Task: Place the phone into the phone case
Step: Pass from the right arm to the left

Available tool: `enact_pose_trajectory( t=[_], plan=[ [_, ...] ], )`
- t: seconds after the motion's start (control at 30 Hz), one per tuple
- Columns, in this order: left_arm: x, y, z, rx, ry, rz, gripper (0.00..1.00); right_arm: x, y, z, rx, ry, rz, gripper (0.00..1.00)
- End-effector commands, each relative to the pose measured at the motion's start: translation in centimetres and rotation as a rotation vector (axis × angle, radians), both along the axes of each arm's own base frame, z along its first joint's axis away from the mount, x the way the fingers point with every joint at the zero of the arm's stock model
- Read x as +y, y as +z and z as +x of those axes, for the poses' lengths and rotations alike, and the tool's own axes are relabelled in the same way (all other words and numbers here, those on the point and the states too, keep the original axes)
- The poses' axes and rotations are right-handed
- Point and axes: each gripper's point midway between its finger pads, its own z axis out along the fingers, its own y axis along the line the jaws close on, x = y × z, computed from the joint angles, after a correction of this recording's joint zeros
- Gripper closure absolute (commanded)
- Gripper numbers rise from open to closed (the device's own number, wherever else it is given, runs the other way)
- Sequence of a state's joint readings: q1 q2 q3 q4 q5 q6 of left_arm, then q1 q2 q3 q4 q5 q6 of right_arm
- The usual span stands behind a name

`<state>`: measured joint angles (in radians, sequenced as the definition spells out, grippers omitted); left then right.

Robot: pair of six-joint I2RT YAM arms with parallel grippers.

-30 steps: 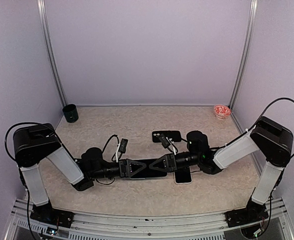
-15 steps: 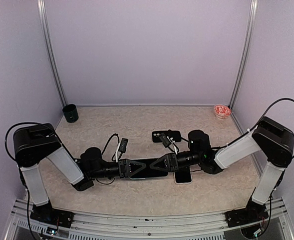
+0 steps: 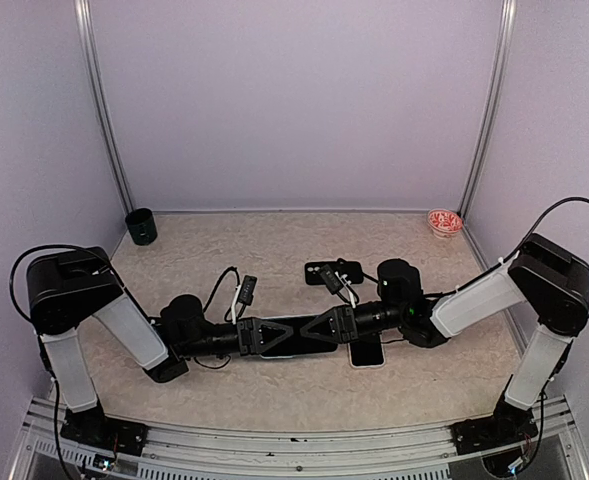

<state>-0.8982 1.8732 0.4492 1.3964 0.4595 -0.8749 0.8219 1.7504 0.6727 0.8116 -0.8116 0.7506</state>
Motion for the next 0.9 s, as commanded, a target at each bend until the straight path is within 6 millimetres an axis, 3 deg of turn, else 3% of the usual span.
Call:
enact_pose_trajectory(
  t=[0.0,0.43,0.87],
  plan=[
    [-0.8,2.0,-1.1,-0.042,-0.044,-0.058,0.88,0.4,1.9,0.6,-0.057,-0.041,0.034,0.84],
    [-0.8,2.4,-1.3,-0.050,-0.050,-0.069,0.91,-0.1,2.9,0.2,-0.081,-0.024,0.035,0.72],
    [-0.8,2.5,-0.9,-0.055,-0.042,-0.058,0.92,-1.4,4.6,-0.8,-0.110,-0.010,0.042,0.69]
  ],
)
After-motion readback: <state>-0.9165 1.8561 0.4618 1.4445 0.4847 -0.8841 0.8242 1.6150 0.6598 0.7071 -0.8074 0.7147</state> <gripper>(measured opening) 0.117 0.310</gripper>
